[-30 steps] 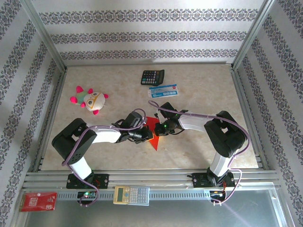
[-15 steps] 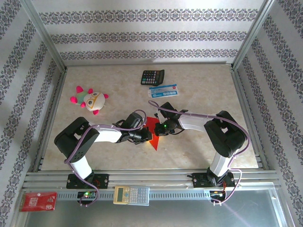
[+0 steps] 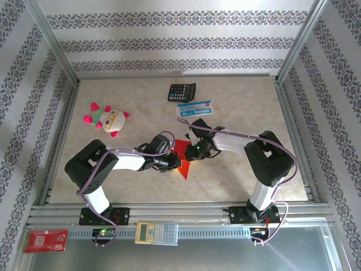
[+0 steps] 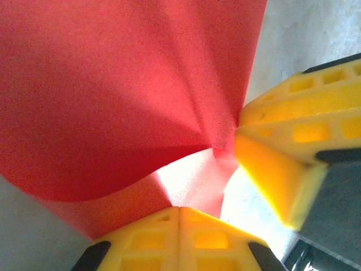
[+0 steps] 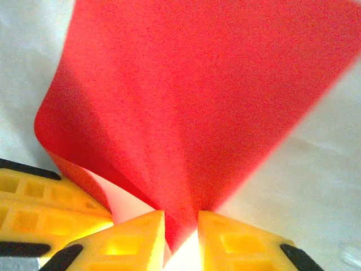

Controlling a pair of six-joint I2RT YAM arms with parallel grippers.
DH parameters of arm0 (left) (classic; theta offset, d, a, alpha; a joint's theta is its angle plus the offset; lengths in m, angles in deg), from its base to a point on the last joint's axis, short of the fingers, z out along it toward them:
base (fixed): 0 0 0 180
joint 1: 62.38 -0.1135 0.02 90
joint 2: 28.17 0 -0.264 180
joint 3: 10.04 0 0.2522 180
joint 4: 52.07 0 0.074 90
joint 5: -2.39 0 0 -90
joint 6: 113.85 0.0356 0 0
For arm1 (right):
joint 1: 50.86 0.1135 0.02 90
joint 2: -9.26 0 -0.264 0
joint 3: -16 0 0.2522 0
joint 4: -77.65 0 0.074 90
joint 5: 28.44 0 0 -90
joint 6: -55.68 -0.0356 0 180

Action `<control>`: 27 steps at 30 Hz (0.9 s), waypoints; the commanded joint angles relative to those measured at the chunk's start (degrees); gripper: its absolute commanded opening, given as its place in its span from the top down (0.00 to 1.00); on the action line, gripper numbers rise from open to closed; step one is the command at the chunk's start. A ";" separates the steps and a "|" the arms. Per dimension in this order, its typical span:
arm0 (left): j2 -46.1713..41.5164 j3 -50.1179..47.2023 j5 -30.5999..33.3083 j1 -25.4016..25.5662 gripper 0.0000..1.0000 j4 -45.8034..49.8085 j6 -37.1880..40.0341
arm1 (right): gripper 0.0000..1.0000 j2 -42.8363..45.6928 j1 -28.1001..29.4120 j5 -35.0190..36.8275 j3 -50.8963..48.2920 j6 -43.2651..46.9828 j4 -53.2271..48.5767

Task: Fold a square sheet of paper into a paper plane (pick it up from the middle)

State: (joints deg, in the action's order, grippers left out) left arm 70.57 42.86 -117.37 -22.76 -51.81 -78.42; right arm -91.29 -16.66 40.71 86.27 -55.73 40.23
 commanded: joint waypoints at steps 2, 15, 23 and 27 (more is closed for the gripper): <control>4.05 -2.66 4.35 -0.33 1.00 6.99 1.83 | 0.74 6.31 -2.41 0.46 0.52 2.09 -4.38; 4.05 -2.04 3.90 -0.33 1.00 7.50 1.78 | 1.00 16.24 3.71 -12.12 -20.27 -18.61 22.32; 4.36 -1.66 3.74 -0.33 1.00 7.76 2.05 | 1.00 8.03 8.01 -11.51 -19.22 -21.70 28.03; 4.35 -1.43 3.72 -0.31 1.00 8.13 2.36 | 1.00 5.94 8.30 -11.25 -18.45 -20.98 27.70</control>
State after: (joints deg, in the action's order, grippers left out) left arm 70.94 43.14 -117.76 -22.76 -51.83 -77.87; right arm -84.02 -8.97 29.59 66.42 -76.21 65.58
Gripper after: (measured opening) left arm 0.064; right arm 0.049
